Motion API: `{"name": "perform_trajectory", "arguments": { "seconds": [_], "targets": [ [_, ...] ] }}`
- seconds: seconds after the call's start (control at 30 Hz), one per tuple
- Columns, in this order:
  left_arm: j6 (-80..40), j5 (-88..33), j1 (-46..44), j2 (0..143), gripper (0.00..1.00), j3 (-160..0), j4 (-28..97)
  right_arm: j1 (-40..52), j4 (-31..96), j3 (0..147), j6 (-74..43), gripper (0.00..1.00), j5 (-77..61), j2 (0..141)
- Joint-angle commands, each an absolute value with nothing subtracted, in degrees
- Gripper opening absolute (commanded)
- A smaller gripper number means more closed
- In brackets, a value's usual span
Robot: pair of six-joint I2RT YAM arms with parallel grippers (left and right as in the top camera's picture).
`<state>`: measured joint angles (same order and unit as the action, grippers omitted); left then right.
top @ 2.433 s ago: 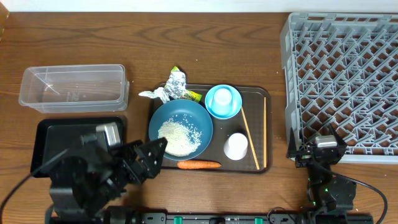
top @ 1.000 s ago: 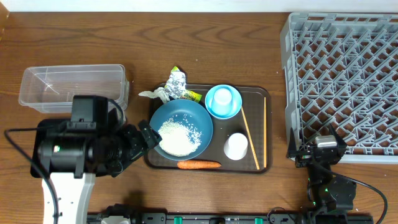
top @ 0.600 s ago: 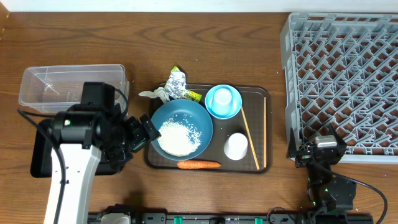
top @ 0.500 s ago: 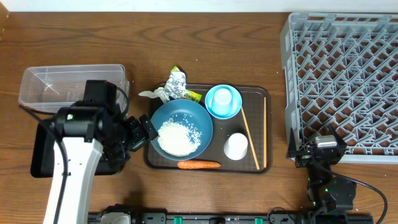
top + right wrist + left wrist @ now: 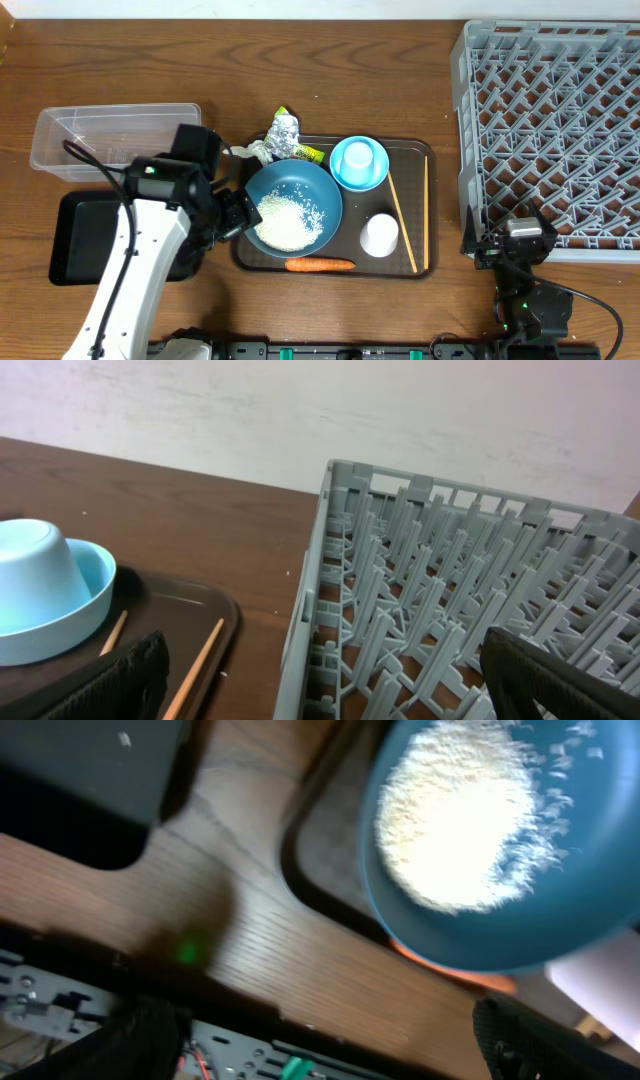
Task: Sort waste into correct bins and load items into the dishwasher rack
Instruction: 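Lower the left gripper and pinch the teal bowl's near rim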
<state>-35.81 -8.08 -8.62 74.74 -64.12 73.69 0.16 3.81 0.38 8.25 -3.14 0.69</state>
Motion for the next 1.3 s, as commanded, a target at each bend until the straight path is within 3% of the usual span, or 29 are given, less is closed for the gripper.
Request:
{"name": "perform_trajectory", "arguments": {
  "seconds": [0.0,0.73,1.27],
  "targets": [
    [-39.4,-3.38,-10.35,74.87,0.98,-60.03,71.33,-0.36,4.08,0.32,9.08,0.99,-3.01,0.27],
    [-42.13,-6.83,-12.25,74.98,0.98,-46.61,52.51,-0.36,4.08,0.32,9.08,0.99,-3.01,0.27],
    [-42.59,-8.38,-15.46,78.61,0.98,-44.4,47.22,-0.36,4.08,0.32,9.08,0.99,-3.01,0.27]
  ]
}}
